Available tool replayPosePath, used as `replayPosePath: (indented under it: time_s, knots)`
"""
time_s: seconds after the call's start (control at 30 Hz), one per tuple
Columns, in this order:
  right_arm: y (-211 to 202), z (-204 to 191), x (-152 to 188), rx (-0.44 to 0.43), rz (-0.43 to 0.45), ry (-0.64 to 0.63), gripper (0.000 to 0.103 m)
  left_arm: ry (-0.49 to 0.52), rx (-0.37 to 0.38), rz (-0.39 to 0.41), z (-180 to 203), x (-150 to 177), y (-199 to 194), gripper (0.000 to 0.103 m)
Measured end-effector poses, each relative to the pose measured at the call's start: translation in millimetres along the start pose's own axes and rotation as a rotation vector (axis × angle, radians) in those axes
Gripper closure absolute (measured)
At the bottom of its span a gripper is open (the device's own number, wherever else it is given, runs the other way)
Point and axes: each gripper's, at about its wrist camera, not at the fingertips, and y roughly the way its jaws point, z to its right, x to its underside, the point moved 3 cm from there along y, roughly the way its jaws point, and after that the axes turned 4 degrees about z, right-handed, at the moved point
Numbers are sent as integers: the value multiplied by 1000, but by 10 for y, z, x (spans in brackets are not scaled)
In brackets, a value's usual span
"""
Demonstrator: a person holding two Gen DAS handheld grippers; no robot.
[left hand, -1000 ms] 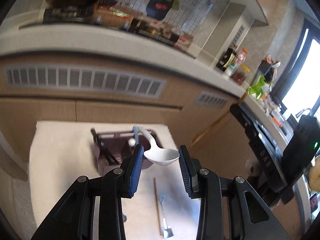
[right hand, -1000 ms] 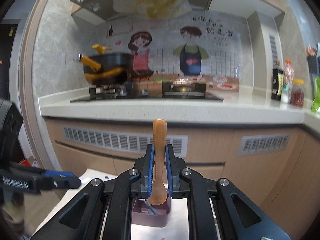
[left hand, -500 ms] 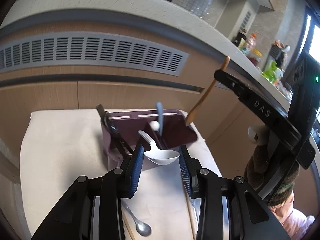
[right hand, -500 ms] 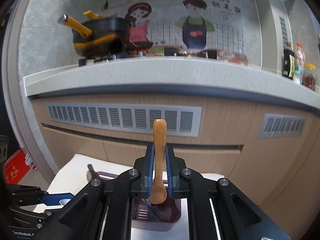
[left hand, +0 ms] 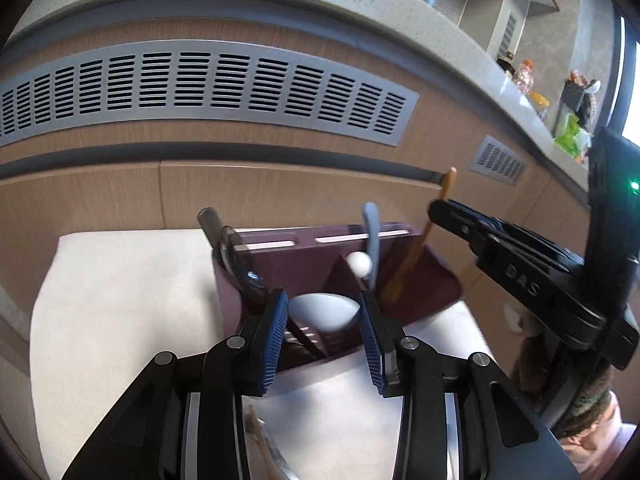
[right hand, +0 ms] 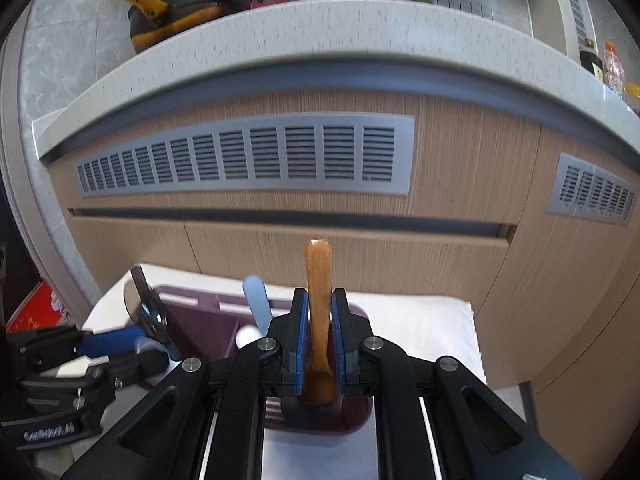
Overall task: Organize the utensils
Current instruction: 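Lower both held spoons into the maroon caddy compartments, then open both grippers and withdraw from the caddy, then grasp a wooden chopstick with the right gripper while the left gripper grasps the smiley-face spoon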
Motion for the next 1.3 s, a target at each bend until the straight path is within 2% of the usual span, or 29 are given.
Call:
replayPosePath:
  time_s: [0.07,0.1,0.13,0.27,0.37,0.4,0.47,0.53,0.63,0.8,0.9,1.07,1.17,1.3]
  knots:
    - [-1,-4,47,-7,-12,-9,90,8,-30,12,-17,17,36,63]
    - [-15,-10,71,-4,-17,-20,88,11,-38,14,-19,26,55,59]
    - [-33,-10,81,-1,-15,-27,80,18,-46,21,-8,35,62,54]
    - [-211,19,117,32,19,-44,52,57,-93,51,57,54,5,51]
    - [-402,72,148,55,45,-43,36,60,-86,71,128,62,-111,48]
    - [-482,101,177,69,51,-40,33,61,-86,80,148,64,-159,45]
    - [-597,142,217,90,58,-38,21,66,-92,105,207,82,-304,40]
    - [-741,200,306,122,61,-42,16,67,-110,129,253,132,-467,31]
    - [-893,256,447,151,46,-49,8,72,-149,144,288,233,-652,24]
    - [-1056,288,759,172,-17,-66,4,87,-237,113,263,565,-874,20]
    - [-1090,271,982,171,-68,-77,4,61,-244,72,213,799,-946,20]
    - [-1110,167,1400,118,-182,-84,4,21,-268,-13,116,1196,-987,20]
    - [-1175,36,1652,74,-243,-123,4,16,-293,-31,70,1359,-1029,20]
    - [-1241,-111,1923,30,-311,-183,4,14,-263,-70,75,1514,-990,20]
